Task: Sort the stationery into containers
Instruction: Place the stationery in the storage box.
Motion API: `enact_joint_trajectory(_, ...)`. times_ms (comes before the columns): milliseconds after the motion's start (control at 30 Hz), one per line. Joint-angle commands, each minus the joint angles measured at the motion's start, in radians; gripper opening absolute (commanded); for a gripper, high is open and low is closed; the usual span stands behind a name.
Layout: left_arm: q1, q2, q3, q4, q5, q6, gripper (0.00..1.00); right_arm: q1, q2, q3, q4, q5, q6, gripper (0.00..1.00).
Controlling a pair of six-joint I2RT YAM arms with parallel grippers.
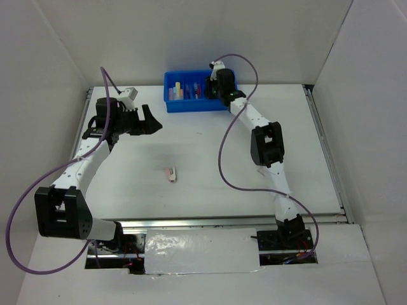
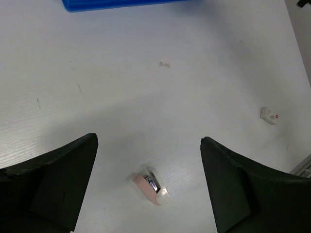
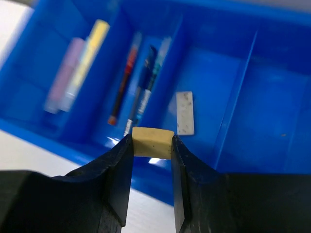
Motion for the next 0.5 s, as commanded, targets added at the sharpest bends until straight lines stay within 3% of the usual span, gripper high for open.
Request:
enact_joint_trajectory(0, 0.008, 0.001, 0.003, 0.018, 0.015, -0.002, 0.99, 0.012, 0.028, 0.096, 0.155, 0.072, -0.051, 0.19)
enact_joint_trajectory(67, 0.008, -0.007, 0.003, 0.010, 0.011, 0.006, 0.99, 0.017, 0.061, 0.109, 0.185, 0.080, -0.069, 0.26)
enact_joint_trajectory(133, 0.010, -0.010, 0.002, 0.004, 0.001, 0.012, 0.99, 0.020, 0.072, 0.107, 0.193, 0.100, -0.069, 0.39)
enact_joint_trajectory(167, 0.010, -0.010, 0.002, 0.001, 0.001, 0.015, 0.99, 0.023, 0.072, 0.106, 0.190, 0.100, -0.112, 0.52)
enact_joint_trajectory(267, 0.010, -0.013, 0.008, -0.010, 0.010, 0.041, 0.99, 0.022, 0.046, 0.092, 0.176, 0.132, -0.120, 0.67)
enact_joint_trajectory(467, -0.001, -0.001, 0.051, -0.109, 0.039, 0.218, 0.99, 0.002, -0.188, 0.025, 0.031, 0.056, -0.081, 0.70)
